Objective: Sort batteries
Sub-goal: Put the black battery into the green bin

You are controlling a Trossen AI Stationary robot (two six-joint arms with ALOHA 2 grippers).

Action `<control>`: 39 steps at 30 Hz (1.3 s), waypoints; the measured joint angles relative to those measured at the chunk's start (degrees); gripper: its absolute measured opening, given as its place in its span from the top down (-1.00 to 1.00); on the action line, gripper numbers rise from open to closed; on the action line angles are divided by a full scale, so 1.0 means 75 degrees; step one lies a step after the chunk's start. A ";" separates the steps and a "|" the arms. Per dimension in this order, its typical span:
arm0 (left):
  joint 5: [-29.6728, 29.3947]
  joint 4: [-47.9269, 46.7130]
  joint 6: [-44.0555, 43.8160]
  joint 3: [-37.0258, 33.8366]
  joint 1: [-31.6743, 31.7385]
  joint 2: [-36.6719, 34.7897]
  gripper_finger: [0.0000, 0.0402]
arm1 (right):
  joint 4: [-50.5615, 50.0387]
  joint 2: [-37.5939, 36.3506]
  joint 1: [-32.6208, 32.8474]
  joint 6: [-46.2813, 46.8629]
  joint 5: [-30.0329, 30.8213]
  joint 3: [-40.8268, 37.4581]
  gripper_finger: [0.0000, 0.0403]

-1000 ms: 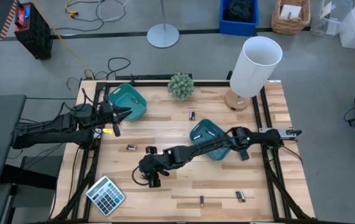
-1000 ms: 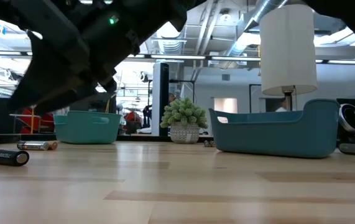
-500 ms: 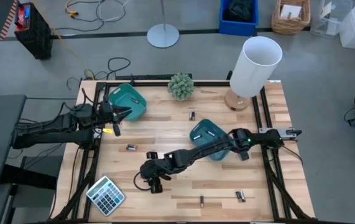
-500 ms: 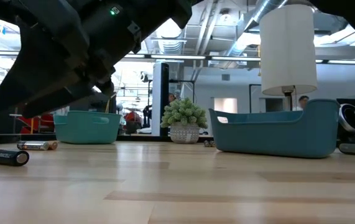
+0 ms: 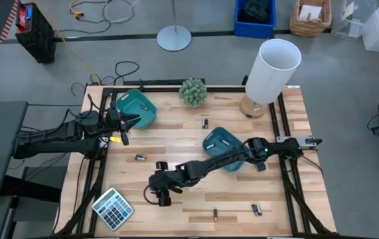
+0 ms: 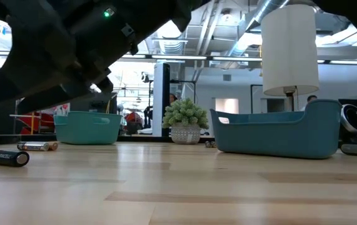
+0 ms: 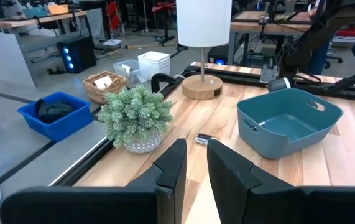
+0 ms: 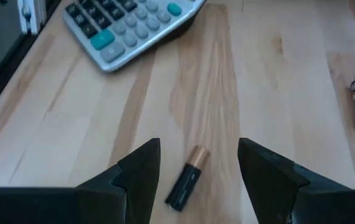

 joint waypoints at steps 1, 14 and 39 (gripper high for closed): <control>0.0000 0.0000 0.0002 0.0000 0.0000 0.0002 0.71 | 0.0168 0.0000 0.0003 0.0069 0.0006 -0.0058 -0.16; 0.0201 -0.0094 0.0021 0.0000 0.0000 -0.0006 0.71 | 0.0829 0.0344 0.0210 0.0586 0.0791 -0.0328 -0.16; 0.0801 0.0068 -0.0261 -0.0210 -0.0006 -0.0003 0.71 | 0.0429 0.0609 0.0308 0.0841 0.1128 -0.0305 -0.16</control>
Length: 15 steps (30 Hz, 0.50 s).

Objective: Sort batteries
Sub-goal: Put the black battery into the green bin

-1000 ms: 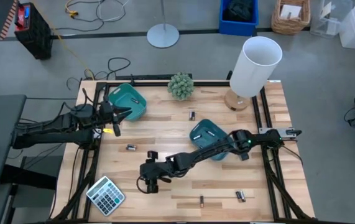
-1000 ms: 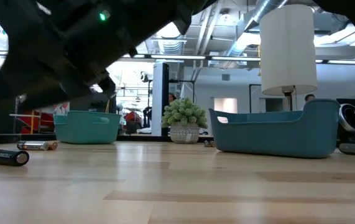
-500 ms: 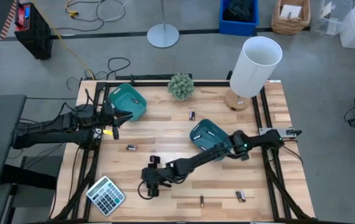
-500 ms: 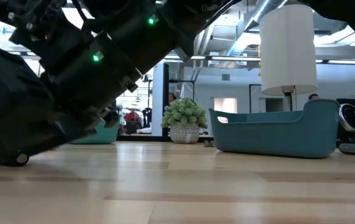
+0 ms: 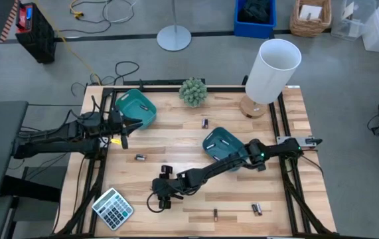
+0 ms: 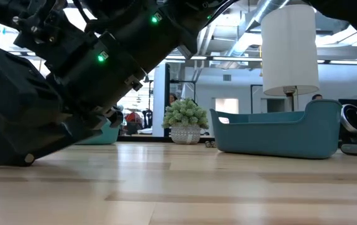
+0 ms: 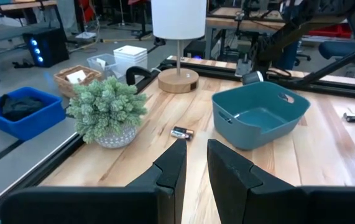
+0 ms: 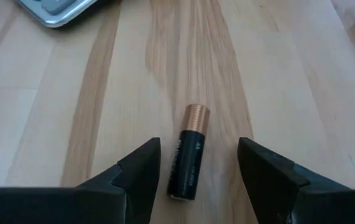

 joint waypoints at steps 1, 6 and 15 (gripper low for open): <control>-0.0002 0.0005 -0.0006 0.0000 0.0000 0.0000 0.71 | 0.0000 0.0000 0.0022 0.0002 0.0000 0.0000 -0.16; -0.0003 -0.0003 -0.0065 0.0000 0.0000 -0.0002 0.71 | -0.0008 0.0000 0.0047 0.0107 0.0035 0.0000 -0.16; -0.0007 -0.0165 -0.0086 0.0000 0.0000 -0.0002 0.71 | -0.0020 0.0000 0.0076 0.0207 0.0216 0.0000 -0.16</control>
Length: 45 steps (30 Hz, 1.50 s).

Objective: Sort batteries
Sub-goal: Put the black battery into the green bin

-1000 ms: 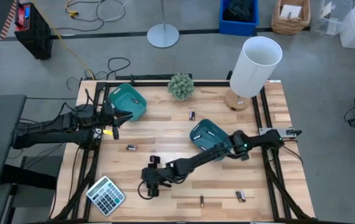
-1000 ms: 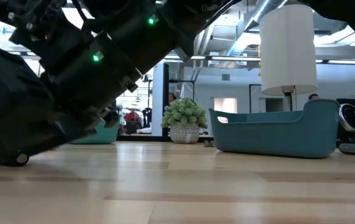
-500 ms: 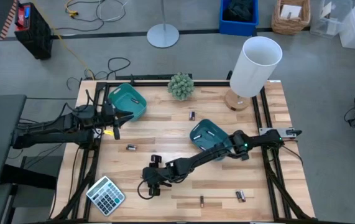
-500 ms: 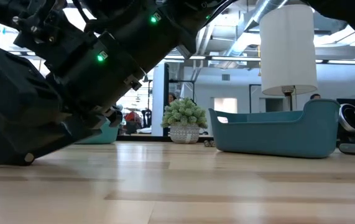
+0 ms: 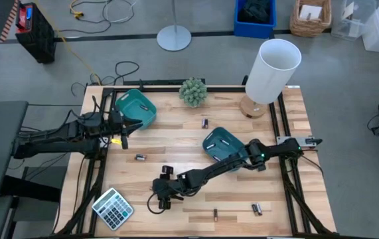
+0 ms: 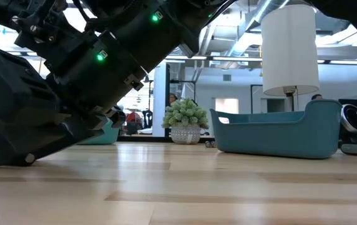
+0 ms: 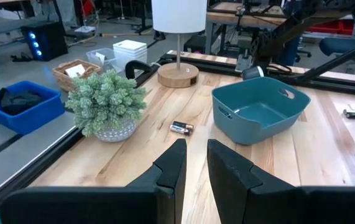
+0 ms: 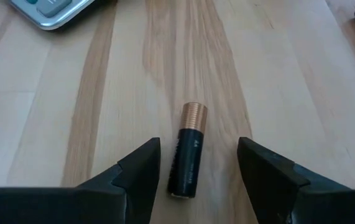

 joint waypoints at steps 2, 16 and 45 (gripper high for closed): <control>-0.0004 0.0011 0.0000 0.0000 0.0000 0.0000 0.71 | -0.0006 0.0000 0.0014 0.0012 0.0008 0.0000 -0.16; -0.0013 0.0120 0.0061 0.0000 0.0000 0.0000 0.71 | -0.0205 -0.0006 0.0021 0.0184 0.0184 0.0000 0.07; -0.0010 0.0197 0.0207 0.0000 0.0000 0.0000 0.71 | -0.0012 -0.0009 -0.0105 -0.0192 -0.0087 0.0000 0.79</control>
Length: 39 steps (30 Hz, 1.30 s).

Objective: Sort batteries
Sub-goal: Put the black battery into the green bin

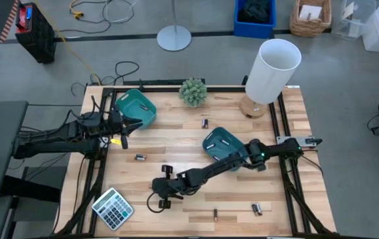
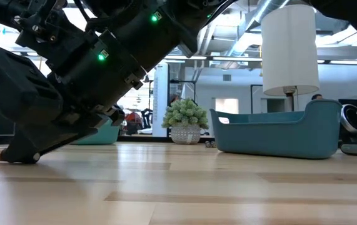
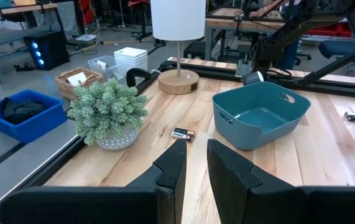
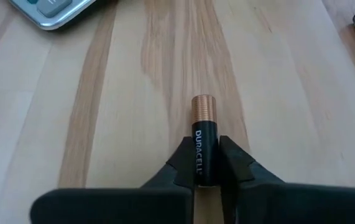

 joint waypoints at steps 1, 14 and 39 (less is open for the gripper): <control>0.0000 0.0000 0.0000 0.0000 0.0000 0.0000 0.71 | 0.0003 0.0000 -0.0016 -0.0010 0.0000 0.0000 0.79; 0.0000 0.0000 0.0000 0.0000 0.0000 0.0003 0.71 | -0.0093 0.0000 -0.0153 -0.0560 0.0020 0.0344 0.80; 0.0206 0.0747 0.0153 -0.0006 -0.0003 0.0000 0.71 | -0.0621 -0.0009 -0.1528 -0.2903 0.0061 0.2208 0.80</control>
